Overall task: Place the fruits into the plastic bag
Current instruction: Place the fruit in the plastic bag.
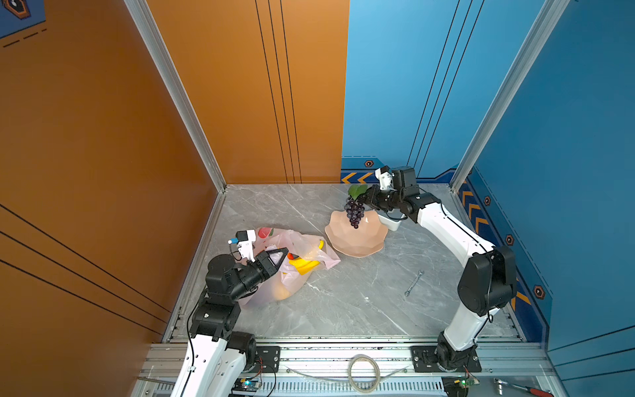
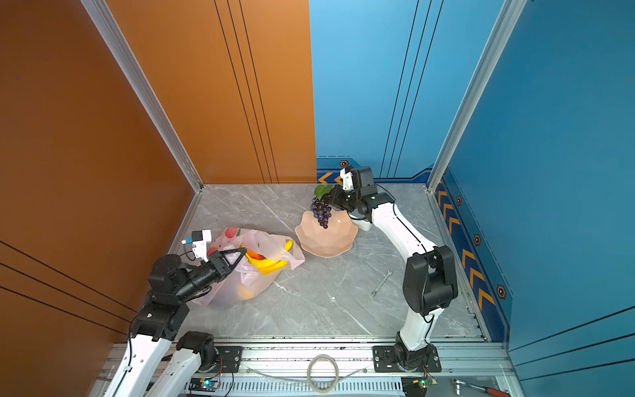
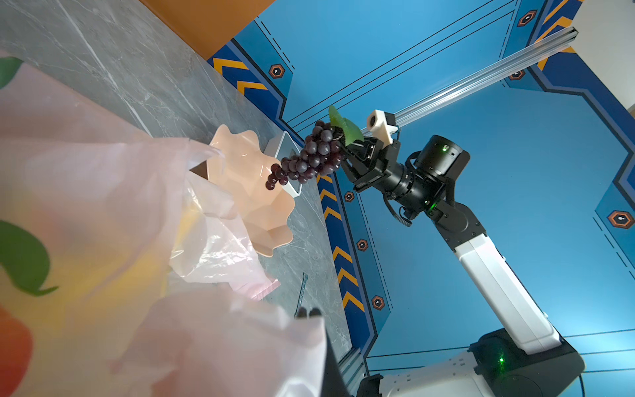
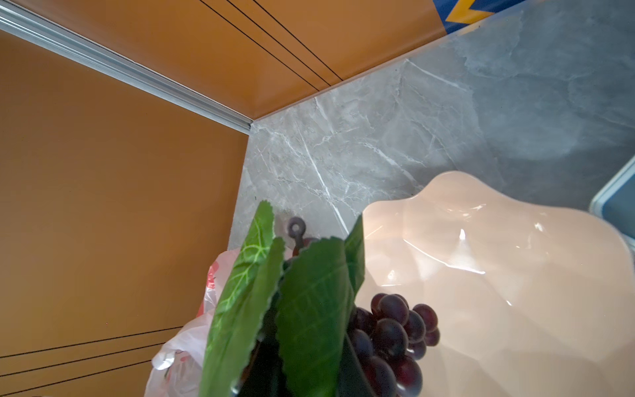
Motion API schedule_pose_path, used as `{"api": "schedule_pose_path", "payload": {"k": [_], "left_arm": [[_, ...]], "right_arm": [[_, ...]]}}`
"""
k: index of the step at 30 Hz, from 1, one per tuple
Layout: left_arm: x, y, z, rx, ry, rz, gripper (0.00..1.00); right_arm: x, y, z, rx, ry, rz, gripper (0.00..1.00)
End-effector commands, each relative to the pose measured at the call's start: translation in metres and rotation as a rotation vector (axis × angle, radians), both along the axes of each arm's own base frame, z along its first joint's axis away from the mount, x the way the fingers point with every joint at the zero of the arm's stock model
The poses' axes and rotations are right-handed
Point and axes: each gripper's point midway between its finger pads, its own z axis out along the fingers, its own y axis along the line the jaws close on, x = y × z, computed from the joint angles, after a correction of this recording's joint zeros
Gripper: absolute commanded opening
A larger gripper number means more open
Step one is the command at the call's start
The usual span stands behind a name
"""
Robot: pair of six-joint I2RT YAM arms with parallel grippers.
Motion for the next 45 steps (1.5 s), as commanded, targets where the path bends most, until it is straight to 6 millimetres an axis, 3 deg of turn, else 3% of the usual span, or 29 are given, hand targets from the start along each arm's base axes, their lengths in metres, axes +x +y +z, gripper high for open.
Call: {"api": "schedule_pose_path", "payload": {"k": [1,12,20,24,29,30,33,45], "left_arm": [[0.002,0.000,-0.002,0.015,-0.024,-0.006,0.00],[0.006,0.000,-0.004,0.012,-0.023,-0.004,0.00],[0.004,0.001,-0.004,0.005,-0.025,0.001,0.00],[0.002,0.001,-0.003,0.004,-0.030,0.003,0.00],[0.000,0.002,0.000,0.000,-0.038,0.005,0.00],[0.000,0.002,0.000,0.000,-0.039,0.005,0.00],[-0.002,0.002,0.000,0.000,-0.039,0.006,0.00],[-0.001,0.003,0.004,-0.007,-0.050,0.012,0.00]], "right_arm": [[-0.011,0.013,0.066,0.093,-0.123,0.041,0.16],[-0.059,0.058,0.139,0.193,-0.229,0.162,0.16],[-0.091,0.102,0.151,0.272,-0.218,0.267,0.17],[-0.107,0.130,0.142,0.290,-0.193,0.323,0.17],[-0.119,0.162,0.120,0.299,-0.142,0.374,0.17],[-0.131,0.176,0.115,0.306,-0.128,0.406,0.17],[-0.140,0.192,0.102,0.316,-0.097,0.430,0.17],[-0.163,0.228,0.049,0.310,0.005,0.482,0.16]]}}
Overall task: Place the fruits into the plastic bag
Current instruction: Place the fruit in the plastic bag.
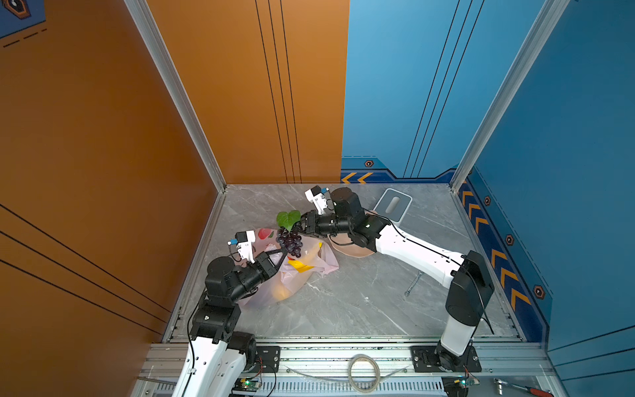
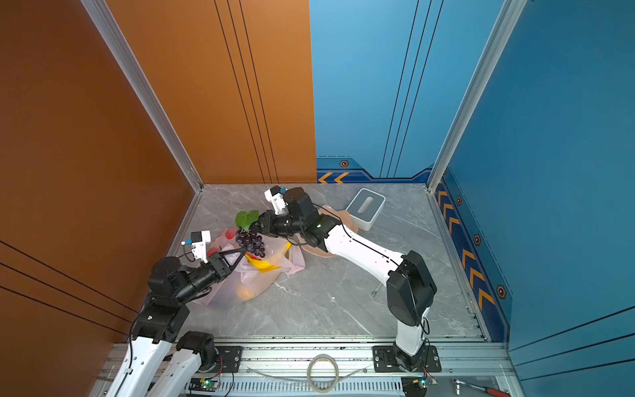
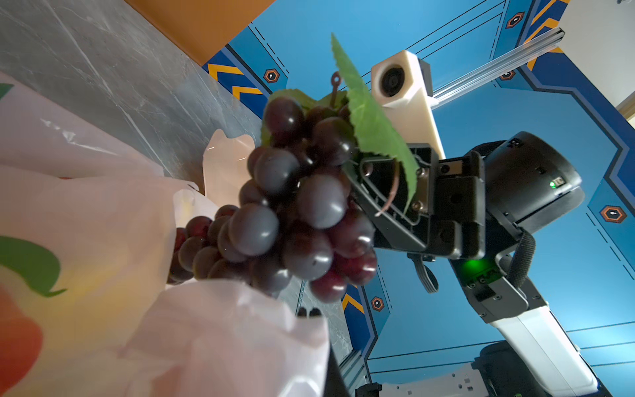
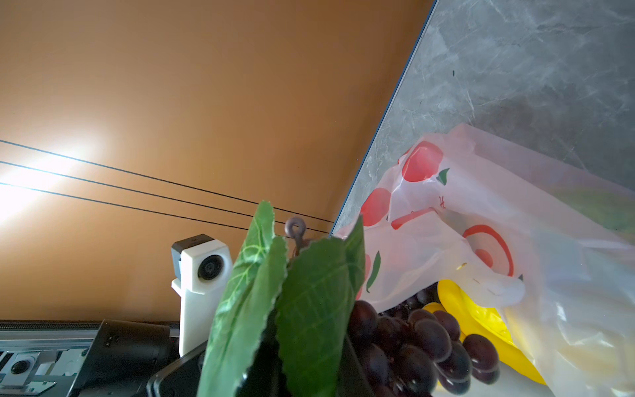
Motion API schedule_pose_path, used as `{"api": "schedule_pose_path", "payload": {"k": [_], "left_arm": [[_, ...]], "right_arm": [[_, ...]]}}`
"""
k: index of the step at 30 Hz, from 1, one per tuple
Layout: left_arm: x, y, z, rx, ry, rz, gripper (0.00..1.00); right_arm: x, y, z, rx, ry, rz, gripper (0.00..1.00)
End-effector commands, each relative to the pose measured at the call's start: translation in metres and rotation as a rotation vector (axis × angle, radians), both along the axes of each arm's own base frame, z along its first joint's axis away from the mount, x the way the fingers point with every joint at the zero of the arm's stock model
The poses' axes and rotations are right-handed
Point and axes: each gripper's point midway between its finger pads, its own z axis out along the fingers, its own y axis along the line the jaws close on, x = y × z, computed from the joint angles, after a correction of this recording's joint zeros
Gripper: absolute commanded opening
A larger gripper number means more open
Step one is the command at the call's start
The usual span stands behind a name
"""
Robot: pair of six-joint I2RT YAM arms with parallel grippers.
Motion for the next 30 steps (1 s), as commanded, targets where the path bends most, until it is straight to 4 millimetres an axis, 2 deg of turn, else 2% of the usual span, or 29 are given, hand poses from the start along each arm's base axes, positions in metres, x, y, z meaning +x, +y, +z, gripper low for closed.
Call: {"api": "schedule_pose_path", "payload": {"k": [1,23,30], "left_arm": [[0.001,0.003,0.003,-0.002,-0.020,0.012,0.00],[0.007,0.008,0.018,-0.016,-0.062,0.053,0.00],[0.004,0.007,0.026,-0.022,-0.082,0.042,0.00]], "right_arm": [[-0.005,0.009,0.005,0.053,-0.007,0.018,0.16],[-0.053,0.024,-0.085,-0.049,0.107,0.081,0.16],[-0.065,0.041,-0.105,-0.066,0.144,0.125,0.16]]}}
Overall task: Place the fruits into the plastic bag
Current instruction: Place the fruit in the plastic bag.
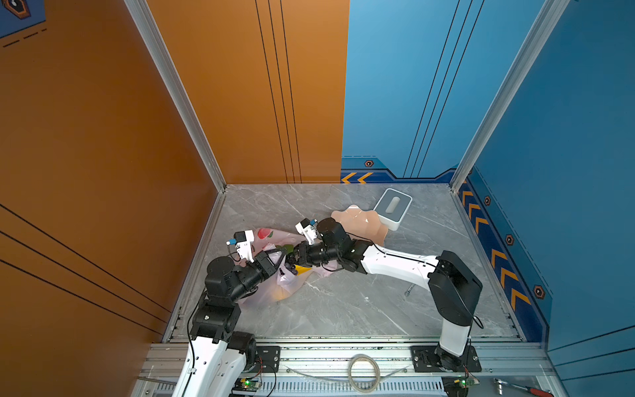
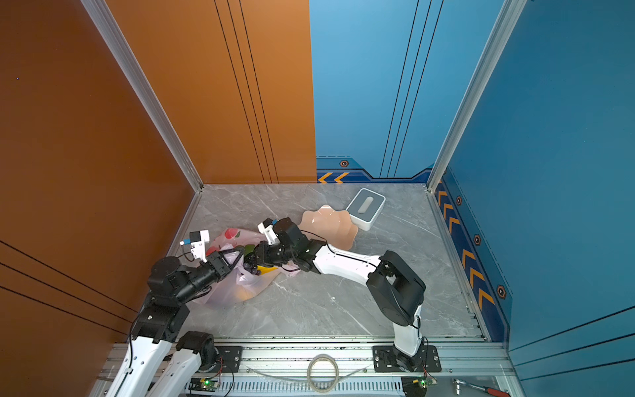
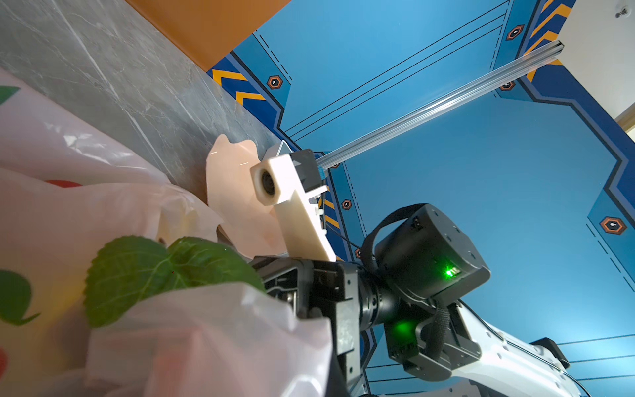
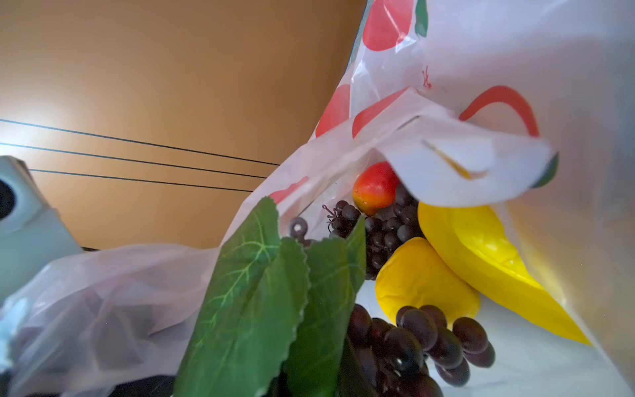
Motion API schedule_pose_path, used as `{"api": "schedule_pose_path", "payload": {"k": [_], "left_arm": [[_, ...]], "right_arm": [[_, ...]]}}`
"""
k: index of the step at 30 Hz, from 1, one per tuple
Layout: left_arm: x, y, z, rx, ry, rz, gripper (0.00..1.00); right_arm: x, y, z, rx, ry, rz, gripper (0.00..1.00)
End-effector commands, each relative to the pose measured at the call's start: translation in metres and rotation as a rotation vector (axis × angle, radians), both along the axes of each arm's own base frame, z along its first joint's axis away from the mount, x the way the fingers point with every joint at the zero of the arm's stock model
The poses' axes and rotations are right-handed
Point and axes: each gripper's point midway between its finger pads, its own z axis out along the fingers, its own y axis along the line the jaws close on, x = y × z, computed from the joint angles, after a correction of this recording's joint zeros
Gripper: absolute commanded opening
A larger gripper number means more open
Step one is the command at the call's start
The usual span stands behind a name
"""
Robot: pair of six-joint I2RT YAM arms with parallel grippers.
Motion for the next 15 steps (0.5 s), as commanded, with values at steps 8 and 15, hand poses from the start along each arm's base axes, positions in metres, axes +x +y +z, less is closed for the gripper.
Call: {"api": "schedule_pose_path", "payload": {"k": [8,15], "left_arm": [[-0.001,-0.003,0.030,-0.022,-0.097,-0.024,0.00],[-0.004,-0.006,0.029,-0.025,-0.093,-0.045,0.00]], "right_arm": [[-0.017,0.040,-0.029,-0.016,0.049,0.090,0.16],[-0.011,0.061,-0.036,-0.020,0.065,0.110,0.16]]}}
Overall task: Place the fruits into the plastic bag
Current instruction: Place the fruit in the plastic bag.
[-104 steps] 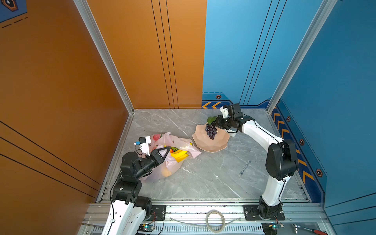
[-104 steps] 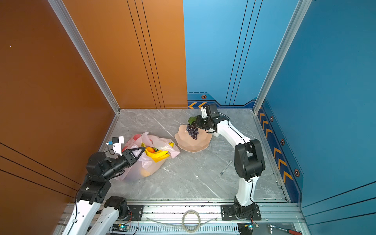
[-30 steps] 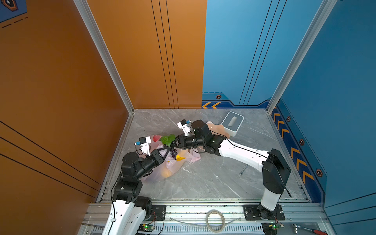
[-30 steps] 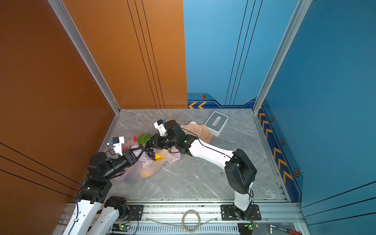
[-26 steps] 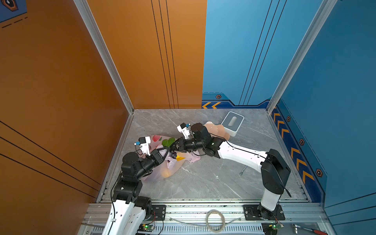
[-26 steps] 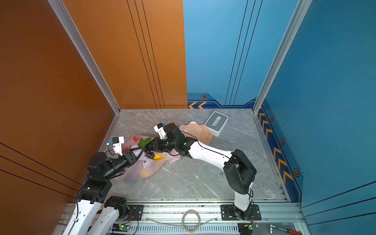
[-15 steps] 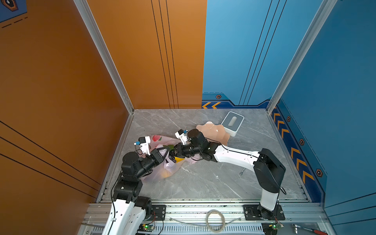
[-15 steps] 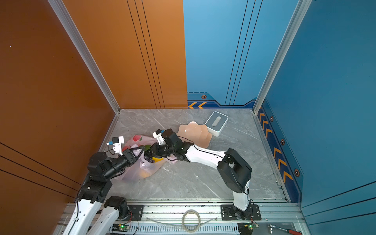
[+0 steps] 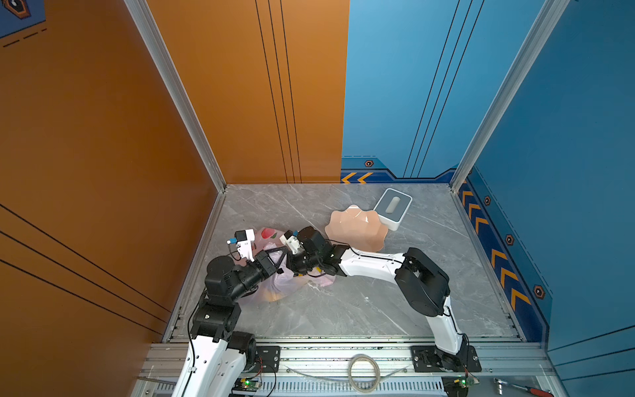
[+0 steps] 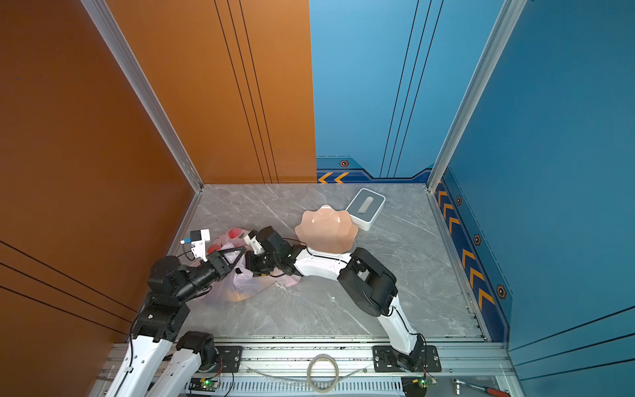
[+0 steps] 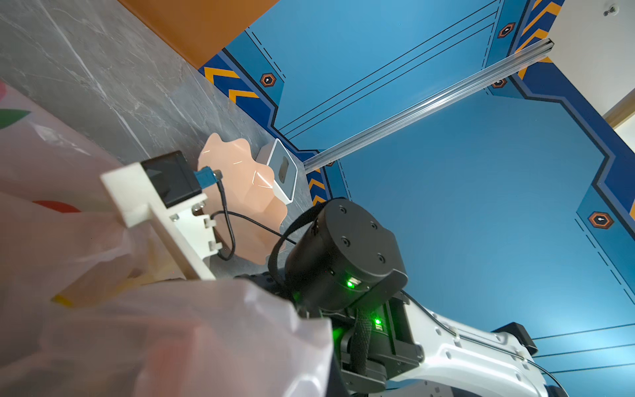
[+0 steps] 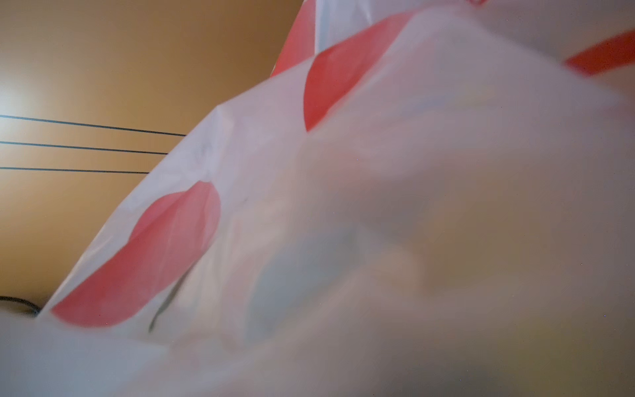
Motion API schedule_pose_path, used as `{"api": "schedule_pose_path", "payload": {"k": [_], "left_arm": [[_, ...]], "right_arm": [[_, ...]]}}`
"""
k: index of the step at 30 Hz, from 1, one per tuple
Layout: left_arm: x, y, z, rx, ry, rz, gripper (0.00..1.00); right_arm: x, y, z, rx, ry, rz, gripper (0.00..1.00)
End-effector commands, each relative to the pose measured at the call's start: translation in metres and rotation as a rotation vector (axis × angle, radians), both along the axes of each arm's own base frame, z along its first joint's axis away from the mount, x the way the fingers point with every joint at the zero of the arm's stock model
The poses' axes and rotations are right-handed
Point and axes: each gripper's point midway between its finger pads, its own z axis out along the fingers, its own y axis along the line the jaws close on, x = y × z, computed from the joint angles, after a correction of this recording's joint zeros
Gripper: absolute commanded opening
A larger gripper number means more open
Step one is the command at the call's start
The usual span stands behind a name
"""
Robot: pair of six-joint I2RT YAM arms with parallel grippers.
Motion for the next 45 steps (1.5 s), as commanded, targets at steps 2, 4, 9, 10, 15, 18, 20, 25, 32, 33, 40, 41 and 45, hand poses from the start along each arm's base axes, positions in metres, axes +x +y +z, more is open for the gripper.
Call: {"api": "schedule_pose_path", "payload": {"k": [2,4,9,10,15,18,20,25,32,33,40,41,45], "left_arm": [[-0.004,-0.002,0.023,-0.014,-0.081,-0.024,0.00],[-0.004,-0.002,0.023,-0.014,-0.079,-0.023,0.00],[-0.003,-0.001,0.021,-0.011,-0.075,-0.015,0.00],[-0.003,-0.001,0.021,-0.010,-0.075,-0.012,0.00],[-0.003,0.000,0.019,-0.007,-0.071,-0.007,0.00],[-0.003,0.001,0.019,-0.007,-0.072,0.000,0.00],[-0.003,0.001,0.019,-0.008,-0.072,0.002,0.00],[-0.004,0.002,0.018,-0.007,-0.069,0.008,0.00],[-0.006,0.003,0.017,-0.002,-0.068,0.012,0.00],[-0.006,0.003,0.016,-0.001,-0.066,0.011,0.00],[-0.008,0.008,0.010,0.026,-0.047,0.035,0.00],[-0.008,0.008,0.009,0.026,-0.044,0.036,0.00],[-0.008,0.009,0.008,0.024,-0.041,0.041,0.00]], "right_arm": [[-0.005,0.017,0.017,0.034,0.004,0.040,0.17],[-0.008,0.023,0.018,0.035,0.002,0.054,0.27],[-0.013,0.028,0.012,0.020,0.011,0.071,0.49],[-0.014,0.027,0.011,0.016,0.010,0.072,0.52],[-0.013,0.021,0.010,-0.016,-0.015,0.069,0.74],[-0.011,0.017,0.012,-0.030,-0.033,0.066,0.79],[-0.012,0.016,0.013,-0.033,-0.038,0.066,0.80],[-0.012,0.013,0.013,-0.036,-0.041,0.061,0.81],[-0.012,0.009,0.015,-0.035,-0.047,0.052,0.81],[-0.011,0.008,0.017,-0.035,-0.053,0.047,0.81],[-0.005,-0.015,0.029,-0.129,-0.154,0.004,0.81],[-0.004,-0.020,0.028,-0.152,-0.170,-0.004,0.81],[0.001,-0.042,0.022,-0.278,-0.231,-0.035,0.81]]}}
